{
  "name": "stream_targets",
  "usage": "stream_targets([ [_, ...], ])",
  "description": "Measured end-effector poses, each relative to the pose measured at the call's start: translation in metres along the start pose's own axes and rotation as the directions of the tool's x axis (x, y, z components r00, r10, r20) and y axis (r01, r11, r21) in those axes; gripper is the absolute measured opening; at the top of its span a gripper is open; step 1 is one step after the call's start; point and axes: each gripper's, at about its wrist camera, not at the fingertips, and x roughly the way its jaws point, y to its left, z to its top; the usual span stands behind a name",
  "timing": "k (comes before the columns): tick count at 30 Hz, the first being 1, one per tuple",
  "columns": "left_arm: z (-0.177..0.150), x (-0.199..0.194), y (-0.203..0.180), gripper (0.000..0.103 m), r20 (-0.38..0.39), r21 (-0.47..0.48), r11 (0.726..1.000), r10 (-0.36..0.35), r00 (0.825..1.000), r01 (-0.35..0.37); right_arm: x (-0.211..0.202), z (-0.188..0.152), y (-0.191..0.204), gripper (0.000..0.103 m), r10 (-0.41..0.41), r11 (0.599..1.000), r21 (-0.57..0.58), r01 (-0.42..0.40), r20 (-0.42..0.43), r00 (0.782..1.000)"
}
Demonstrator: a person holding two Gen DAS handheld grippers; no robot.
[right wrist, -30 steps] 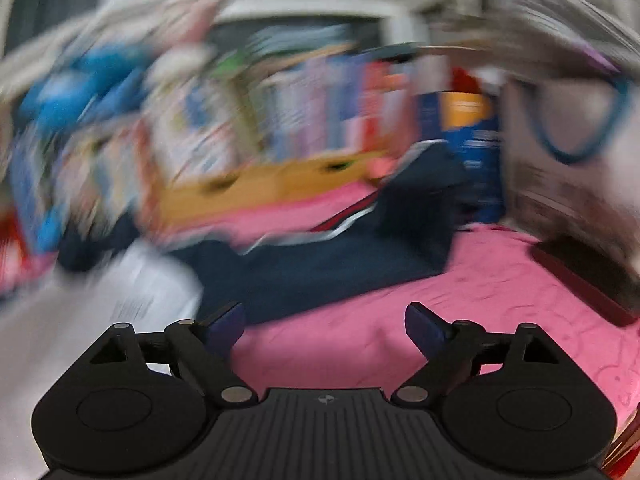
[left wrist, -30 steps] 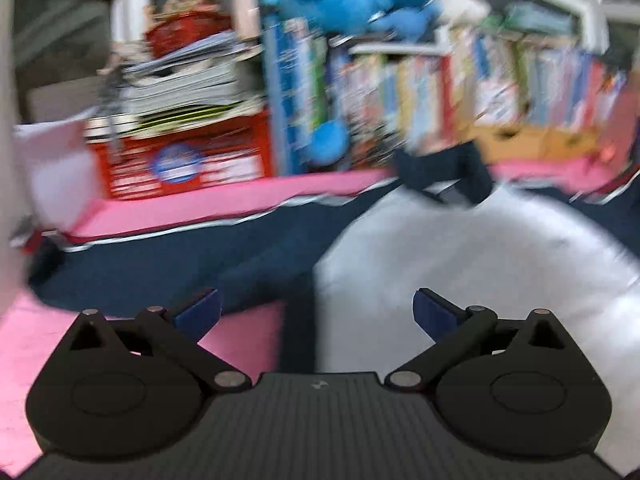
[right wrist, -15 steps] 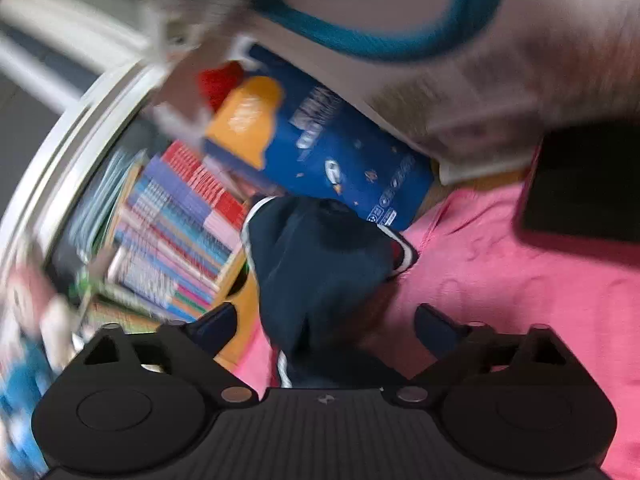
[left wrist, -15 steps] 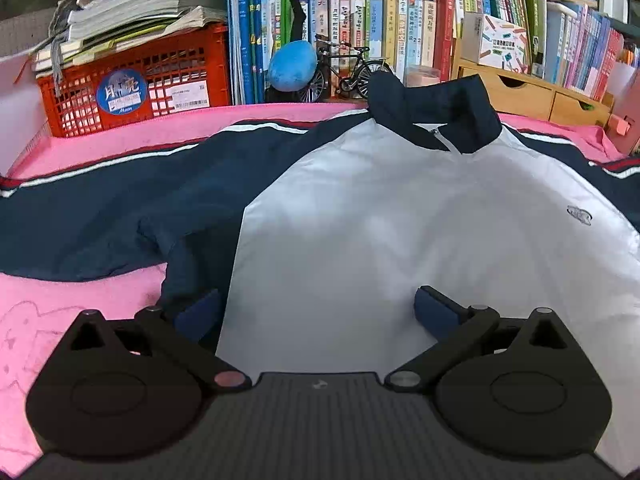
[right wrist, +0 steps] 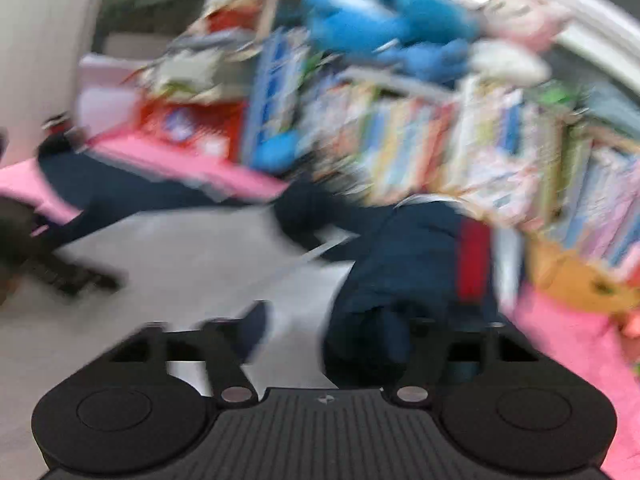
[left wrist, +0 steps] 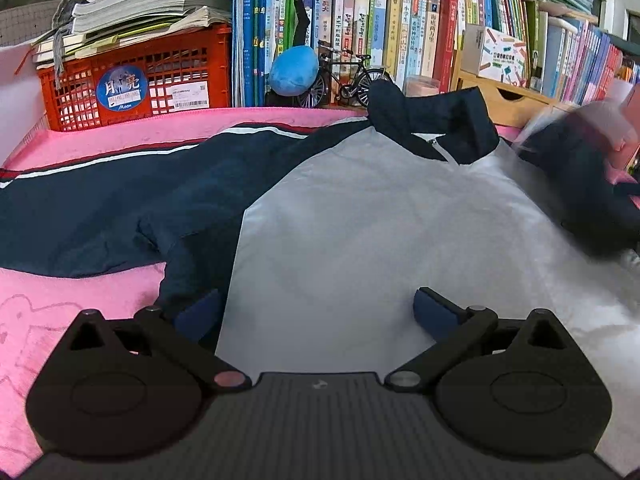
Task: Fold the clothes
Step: 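Grasp the other striped cuff with the right tool and fold it onto the jacket front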
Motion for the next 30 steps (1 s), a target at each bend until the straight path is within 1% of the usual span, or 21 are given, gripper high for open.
stream_targets([
  [3, 0.0, -0.001, 0.002, 0.103, 0.005, -0.012, 1.0, -0.01, 1.0, 0.01, 0.008, -0.007, 0.01, 0.083, -0.011, 0.999, 0.042, 0.014, -0.072, 0.997],
  [4, 0.0, -0.001, 0.003, 0.103, 0.007, -0.015, 1.0, -0.012, 1.0, 0.012, 0.008, -0.007, 0.007, 0.084, -0.014, 0.997, 0.071, 0.019, -0.077, 0.997],
  [6, -0.001, -0.001, 0.004, 0.103, 0.01, -0.023, 1.0, -0.019, 1.0, 0.02, 0.008, -0.007, 0.0, 0.087, -0.025, 0.989, 0.141, 0.035, -0.07, 0.997],
  [8, -0.001, -0.001, 0.006, 0.103, 0.014, -0.032, 0.999, -0.026, 1.0, 0.027, 0.01, -0.004, -0.004, 0.089, -0.058, 0.978, 0.196, 0.067, -0.051, 0.997],
  [10, -0.001, -0.002, 0.007, 0.103, 0.019, -0.041, 0.999, -0.034, 0.999, 0.035, 0.021, 0.004, -0.009, 0.091, -0.078, 0.964, 0.255, 0.082, -0.027, 0.997],
  [11, -0.001, -0.002, 0.008, 0.103, 0.022, -0.048, 0.998, -0.04, 0.999, 0.041, 0.028, 0.01, -0.014, 0.091, -0.074, 0.949, 0.307, 0.075, -0.014, 0.997],
  [12, -0.002, -0.002, 0.01, 0.103, 0.026, -0.058, 0.997, -0.047, 0.999, 0.048, 0.038, 0.016, -0.021, 0.091, -0.068, 0.926, 0.373, 0.066, -0.007, 0.998],
  [14, -0.003, -0.004, 0.017, 0.103, 0.042, -0.094, 0.993, -0.067, 0.997, 0.071, 0.061, 0.027, -0.034, 0.081, -0.054, 0.859, 0.509, 0.057, -0.022, 0.998],
  [15, -0.004, -0.006, 0.022, 0.103, 0.054, -0.121, 0.989, -0.079, 0.995, 0.085, 0.072, 0.034, -0.034, 0.073, -0.014, 0.843, 0.537, 0.034, -0.042, 0.999],
  [16, -0.005, -0.007, 0.027, 0.103, 0.066, -0.148, 0.983, -0.096, 0.993, 0.105, 0.083, 0.043, -0.03, 0.073, 0.041, 0.843, 0.538, -0.005, -0.056, 0.998],
  [17, -0.006, -0.008, 0.032, 0.103, 0.078, -0.172, 0.977, -0.114, 0.99, 0.126, 0.085, 0.053, -0.021, 0.073, 0.113, 0.868, 0.49, -0.08, -0.038, 0.993],
  [18, -0.007, -0.008, 0.037, 0.103, 0.091, -0.195, 0.97, -0.132, 0.987, 0.147, 0.08, 0.06, -0.008, 0.073, 0.184, 0.895, 0.414, -0.17, 0.006, 0.983],
  [19, -0.007, -0.009, 0.039, 0.103, 0.098, -0.207, 0.965, -0.141, 0.985, 0.159, 0.071, 0.064, 0.001, 0.077, 0.23, 0.906, 0.354, -0.233, 0.051, 0.972],
  [20, -0.007, -0.009, 0.039, 0.103, 0.098, -0.207, 0.965, -0.141, 0.985, 0.159, 0.062, 0.065, 0.007, 0.082, 0.254, 0.912, 0.309, -0.27, 0.091, 0.963],
  [21, -0.007, -0.008, 0.037, 0.103, 0.094, -0.201, 0.968, -0.136, 0.986, 0.153, 0.053, 0.064, 0.009, 0.092, 0.257, 0.915, 0.292, -0.279, 0.114, 0.96],
  [22, -0.006, -0.008, 0.034, 0.103, 0.087, -0.188, 0.972, -0.125, 0.988, 0.14, 0.048, 0.061, 0.005, 0.094, 0.253, 0.91, 0.307, -0.28, 0.124, 0.959],
  [24, -0.005, -0.007, 0.029, 0.103, 0.076, -0.167, 0.979, -0.108, 0.991, 0.119, 0.04, 0.051, -0.008, 0.095, 0.249, 0.887, 0.367, -0.282, 0.135, 0.959],
  [25, -0.004, -0.007, 0.028, 0.103, 0.072, -0.16, 0.981, -0.102, 0.992, 0.112, 0.039, 0.045, -0.016, 0.095, 0.233, 0.875, 0.404, -0.265, 0.127, 0.964],
  [28, -0.004, -0.007, 0.027, 0.103, 0.072, -0.16, 0.981, -0.101, 0.992, 0.112, 0.044, 0.028, -0.031, 0.094, 0.116, 0.882, 0.454, -0.125, 0.047, 0.992],
  [29, -0.004, -0.007, 0.027, 0.103, 0.072, -0.16, 0.981, -0.101, 0.992, 0.112, 0.045, 0.023, -0.035, 0.093, 0.075, 0.883, 0.464, -0.074, 0.017, 0.997],
  [30, -0.004, -0.007, 0.026, 0.103, 0.071, -0.159, 0.981, -0.101, 0.992, 0.111, 0.048, 0.02, -0.035, 0.089, 0.054, 0.885, 0.462, -0.048, 0.001, 0.999],
])
